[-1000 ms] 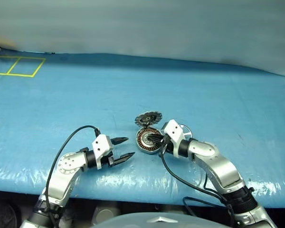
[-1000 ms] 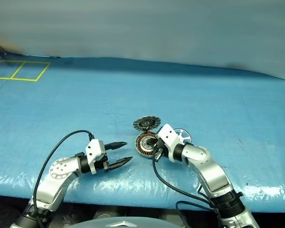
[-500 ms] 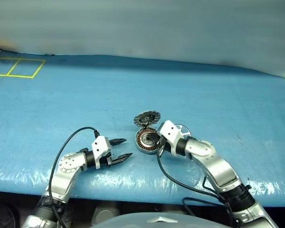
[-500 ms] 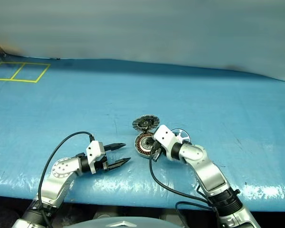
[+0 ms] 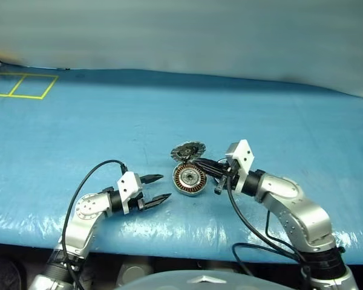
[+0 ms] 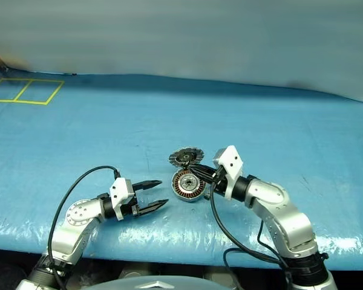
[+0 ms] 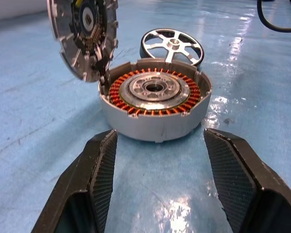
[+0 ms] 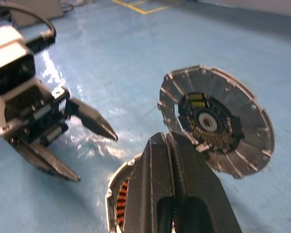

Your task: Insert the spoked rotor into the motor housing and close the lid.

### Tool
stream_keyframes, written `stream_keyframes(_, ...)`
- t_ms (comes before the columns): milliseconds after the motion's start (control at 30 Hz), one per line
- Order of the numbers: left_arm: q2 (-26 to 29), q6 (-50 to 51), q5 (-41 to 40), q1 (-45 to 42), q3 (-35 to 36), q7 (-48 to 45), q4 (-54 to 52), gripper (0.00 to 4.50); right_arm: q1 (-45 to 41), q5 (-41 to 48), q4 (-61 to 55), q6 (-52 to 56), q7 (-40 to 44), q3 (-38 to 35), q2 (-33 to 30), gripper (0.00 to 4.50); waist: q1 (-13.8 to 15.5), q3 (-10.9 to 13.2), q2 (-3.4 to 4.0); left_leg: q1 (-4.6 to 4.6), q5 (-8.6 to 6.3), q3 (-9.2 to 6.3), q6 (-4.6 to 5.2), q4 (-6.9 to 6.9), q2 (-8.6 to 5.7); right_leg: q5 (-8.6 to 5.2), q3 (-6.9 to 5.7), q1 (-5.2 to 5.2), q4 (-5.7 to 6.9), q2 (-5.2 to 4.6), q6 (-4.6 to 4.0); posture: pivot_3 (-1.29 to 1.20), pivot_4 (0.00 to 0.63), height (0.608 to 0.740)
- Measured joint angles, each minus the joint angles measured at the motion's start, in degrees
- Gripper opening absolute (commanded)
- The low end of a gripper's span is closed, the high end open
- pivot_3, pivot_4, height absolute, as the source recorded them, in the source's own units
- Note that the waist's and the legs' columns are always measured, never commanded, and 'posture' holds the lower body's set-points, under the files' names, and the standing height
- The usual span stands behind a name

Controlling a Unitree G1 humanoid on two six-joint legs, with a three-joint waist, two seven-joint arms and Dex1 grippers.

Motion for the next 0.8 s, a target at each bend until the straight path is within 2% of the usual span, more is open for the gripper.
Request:
stream_keyframes(33, 0.0, 0.2, 0.0, -0.1, 0.0, 0.0, 0.0, 3.02, -0.2, -1.0, 0.0, 0.3, 0.1, 0.0, -2.1, 0.07, 0.0, 0.0, 0.00, 0.00, 0.00, 0.00, 0.00, 0.00, -0.01, 0.00, 0.00, -0.01, 0.00, 0.00, 0.00, 0.00, 0.150, 0.740)
stream_keyframes(133, -0.6, 1.2, 0.0, -0.3, -0.4, 0.2, -0.1, 3.02, -1.7, -5.9, 2.1, 0.2, 0.3, -0.3, -9.5, 0.65, -0.1, 0.0, 0.00, -0.01, 0.00, 0.06, 0.00, -0.01, -0.02, 0.00, 0.03, -0.06, 0.01, 0.00, 0.00, 0.00, 0.150, 0.740)
stream_keyframes(333, -1.4, 2.7, 0.1, -1.0, -1.1, 0.7, -1.2, 3.02, -2.8, -9.0, 2.7, -0.7, 6.0, -0.4, -18.3, 2.68, -0.1, 0.1, 0.00, -0.50, 0.01, 0.07, 0.00, -0.02, -0.02, 0.06, 0.04, -0.58, 0.03, 0.02, 0.09, 0.00, 0.150, 0.740)
stream_keyframes(433, -1.5, 3.8, 0.1, -1.4, -1.1, 1.3, -2.5, 3.02, -4.2, -9.9, 2.9, -1.0, 8.1, 0.8, -19.9, 3.64, -0.1, 0.1, 0.00, -0.55, 0.01, 0.05, 0.00, -0.01, -0.04, 0.11, 0.03, -0.60, 0.02, 0.01, 0.18, 0.00, 0.150, 0.740)
stream_keyframes(600, -1.6, 5.8, 0.2, -1.2, -1.6, 3.0, -5.2, 3.02, -6.1, -16.5, 5.5, -5.1, 11.2, 7.0, -22.5, 3.64, 0.1, 0.1, -0.01, -0.56, 0.01, 0.06, 0.00, 0.01, -0.06, 0.07, 0.02, -0.60, 0.00, -0.02, 0.10, 0.00, 0.150, 0.740)
stream_keyframes(800, -1.6, 7.2, 1.2, -1.0, -1.9, 4.8, -6.2, 3.02, -9.9, -22.5, 7.0, -10.5, 13.4, 9.9, -23.7, 3.64, 0.0, 0.1, 0.00, -0.56, 0.01, 0.05, 0.00, 0.03, -0.05, 0.07, 0.02, -0.61, 0.02, 0.01, 0.10, 0.00, 0.150, 0.740)
